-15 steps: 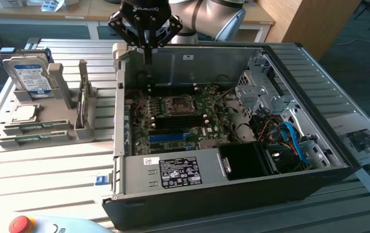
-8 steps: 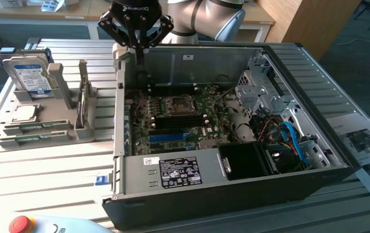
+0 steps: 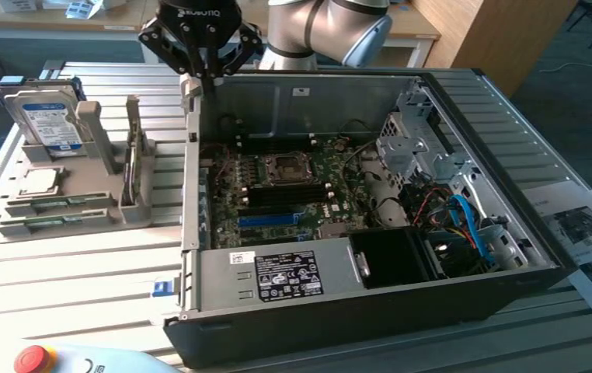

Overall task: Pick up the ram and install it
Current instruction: 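Reach for the ram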

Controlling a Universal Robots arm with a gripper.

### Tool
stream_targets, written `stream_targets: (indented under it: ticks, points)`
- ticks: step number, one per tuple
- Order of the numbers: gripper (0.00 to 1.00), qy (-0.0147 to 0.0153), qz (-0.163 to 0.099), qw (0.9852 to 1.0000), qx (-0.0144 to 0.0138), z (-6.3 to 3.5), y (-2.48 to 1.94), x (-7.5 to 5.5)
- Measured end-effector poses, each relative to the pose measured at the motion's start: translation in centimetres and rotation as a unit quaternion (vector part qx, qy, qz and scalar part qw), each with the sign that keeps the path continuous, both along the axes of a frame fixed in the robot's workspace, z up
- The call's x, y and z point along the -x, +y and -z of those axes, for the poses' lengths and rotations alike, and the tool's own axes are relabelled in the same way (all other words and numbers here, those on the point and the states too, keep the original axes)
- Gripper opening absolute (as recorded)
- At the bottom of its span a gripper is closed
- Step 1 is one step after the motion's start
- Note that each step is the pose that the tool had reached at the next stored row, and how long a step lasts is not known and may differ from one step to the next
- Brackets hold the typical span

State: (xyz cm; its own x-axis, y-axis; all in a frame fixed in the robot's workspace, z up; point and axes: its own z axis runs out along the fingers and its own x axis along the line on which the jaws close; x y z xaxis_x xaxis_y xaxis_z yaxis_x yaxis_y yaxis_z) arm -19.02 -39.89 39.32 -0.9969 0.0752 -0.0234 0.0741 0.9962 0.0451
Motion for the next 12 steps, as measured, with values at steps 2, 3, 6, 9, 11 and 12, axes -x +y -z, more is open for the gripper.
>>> stream_targets:
  ticks: [2, 3, 6, 9, 11, 12]
  points:
    - [0.11, 0.0, 0.0, 1.0, 0.0, -0.01, 0.0, 0.5]
    - [0.11, 0.0, 0.0, 1.0, 0.0, 0.0, 0.0, 0.7]
    - [0.11, 0.0, 0.0, 1.0, 0.0001, -0.01, 0.0, 1.5]
    - [0.11, 0.0, 0.0, 1.0, 0.0, 0.0, 0.0, 2.2]
    - [0.11, 0.0, 0.0, 1.0, 0.0, 0.0, 0.0, 2.7]
    - [0.11, 0.0, 0.0, 1.0, 0.0, 0.0, 0.0, 2.9]
